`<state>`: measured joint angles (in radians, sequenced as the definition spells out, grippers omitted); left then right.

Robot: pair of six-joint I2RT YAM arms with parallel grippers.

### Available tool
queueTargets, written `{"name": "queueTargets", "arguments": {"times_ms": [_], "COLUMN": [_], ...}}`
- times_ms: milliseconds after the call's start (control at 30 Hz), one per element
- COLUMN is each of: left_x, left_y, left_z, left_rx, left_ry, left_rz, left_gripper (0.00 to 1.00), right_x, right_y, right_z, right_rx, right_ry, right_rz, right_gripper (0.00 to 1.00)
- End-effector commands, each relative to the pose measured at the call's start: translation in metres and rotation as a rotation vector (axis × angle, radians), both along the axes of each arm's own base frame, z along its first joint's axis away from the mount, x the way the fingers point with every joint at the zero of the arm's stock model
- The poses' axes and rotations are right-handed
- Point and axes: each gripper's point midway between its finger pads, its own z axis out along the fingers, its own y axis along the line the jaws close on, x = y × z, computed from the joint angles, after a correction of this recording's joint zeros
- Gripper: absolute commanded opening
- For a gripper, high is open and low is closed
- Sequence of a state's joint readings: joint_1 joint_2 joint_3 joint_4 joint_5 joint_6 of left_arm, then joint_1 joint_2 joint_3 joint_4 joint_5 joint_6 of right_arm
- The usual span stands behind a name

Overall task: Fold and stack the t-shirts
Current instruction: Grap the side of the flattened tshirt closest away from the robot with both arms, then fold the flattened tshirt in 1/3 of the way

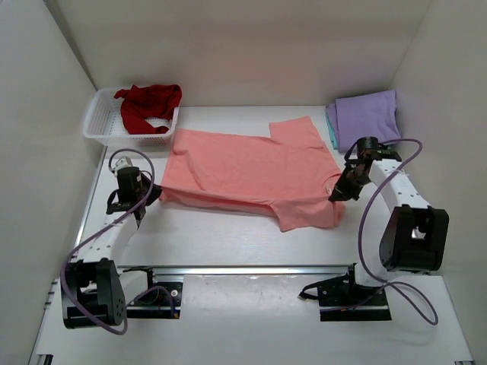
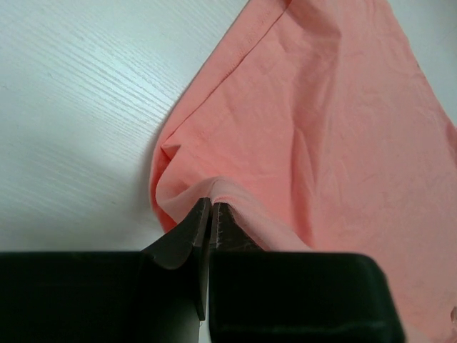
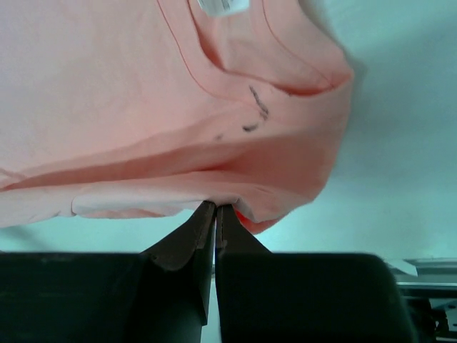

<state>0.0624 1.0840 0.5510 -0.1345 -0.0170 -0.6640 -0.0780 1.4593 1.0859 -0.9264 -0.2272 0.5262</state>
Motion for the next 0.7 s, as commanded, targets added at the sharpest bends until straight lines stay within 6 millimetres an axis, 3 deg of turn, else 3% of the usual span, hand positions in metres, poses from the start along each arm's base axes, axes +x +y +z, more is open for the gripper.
{"name": "queueTargets", "arguments": {"times_ms": [0, 533, 600, 667], "left_x": [0.021, 0.078, 0.081, 0.082], "left_y": [-0.001, -0.006, -0.007, -0.006], "left_z": [0.015, 0.004, -0.002, -0.009], "left_rx": [-0.002, 0.010, 0.007, -0.004], "left_ry": [-0.065, -0.053, -0.029, -0.006], "left_rz": [-0.010, -0.048, -0.050, -0.043], "left_gripper": [0.00, 0.03, 0.09, 0.25], "right_x": [0.029, 0.100, 0.103, 0.111], "right_y": [-0.001, -0.001, 0.000, -0.001], "right_z": [0.010, 0.005, -0.001, -0.002], "right_rx": [-0.012, -0.024, -0.024, -0.032], "right_ry": [-0.076, -0.078, -0.059, -0.066], "right_rz": [0.021, 0.059, 0.067, 0.069], "right_gripper": [0.00, 0.00, 0.00, 0.00]}}
